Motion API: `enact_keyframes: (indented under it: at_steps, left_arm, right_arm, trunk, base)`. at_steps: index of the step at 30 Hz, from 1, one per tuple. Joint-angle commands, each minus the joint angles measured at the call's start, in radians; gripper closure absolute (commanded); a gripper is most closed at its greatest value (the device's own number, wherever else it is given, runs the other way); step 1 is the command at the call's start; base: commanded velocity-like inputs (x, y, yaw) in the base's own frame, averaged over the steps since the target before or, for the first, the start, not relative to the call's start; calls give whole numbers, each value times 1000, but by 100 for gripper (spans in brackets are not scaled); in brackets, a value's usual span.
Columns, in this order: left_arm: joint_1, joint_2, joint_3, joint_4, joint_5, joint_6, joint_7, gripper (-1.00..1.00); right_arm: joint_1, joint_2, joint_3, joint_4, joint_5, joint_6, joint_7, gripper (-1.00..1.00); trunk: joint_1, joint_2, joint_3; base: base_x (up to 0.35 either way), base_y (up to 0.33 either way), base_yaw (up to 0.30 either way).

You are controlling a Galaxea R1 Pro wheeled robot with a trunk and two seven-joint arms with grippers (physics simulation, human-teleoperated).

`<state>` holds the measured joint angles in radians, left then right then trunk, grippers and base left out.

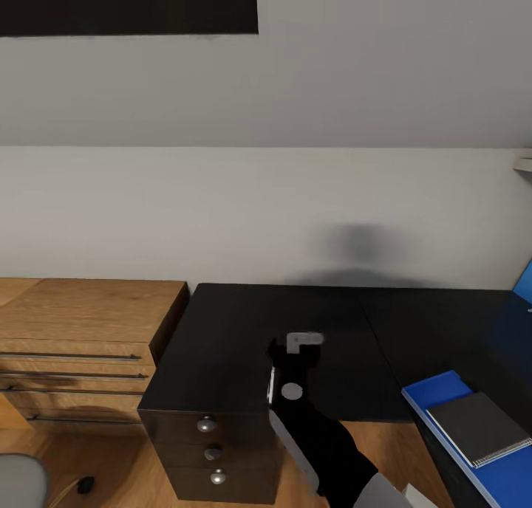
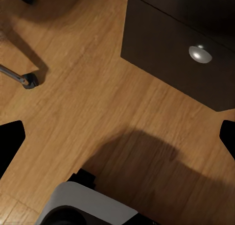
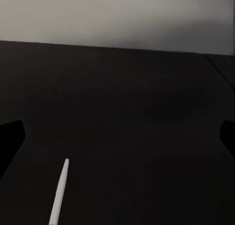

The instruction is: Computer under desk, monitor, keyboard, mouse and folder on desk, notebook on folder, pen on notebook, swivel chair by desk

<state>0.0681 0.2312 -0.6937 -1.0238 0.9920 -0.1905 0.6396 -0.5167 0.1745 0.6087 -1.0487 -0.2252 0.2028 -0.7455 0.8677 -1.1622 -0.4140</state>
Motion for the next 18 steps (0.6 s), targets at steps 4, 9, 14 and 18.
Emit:
enact_keyframes:
  at_steps: [4,9,14,18]
  left_arm:
    - [-1,0,-4,-1,11,-7,3,-100]
    - [-1,-2,-7,7,12,-7,3,-100]
    - [-1,-3,-8,26,10,-7,3,-100]
    - [-1,-4,-9,31,6,-7,3,-100]
  right_arm:
    - [-180,0,-21,290,-128,6,85,-100]
    - [-286,0,-25,551,-293,-36,175,-100]
    - [-301,0,-33,601,-357,-25,191,-100]
    - [-305,0,-50,607,-454,-2,200,-100]
  trunk:
    - [0,-1,-1]
    - [0,-1,-1]
    - [0,-1,-1]
    - [0,-1,-1]
  base:
    - [0,0,0]
    - [0,0,0]
    - [0,0,0]
    - [0,0,0]
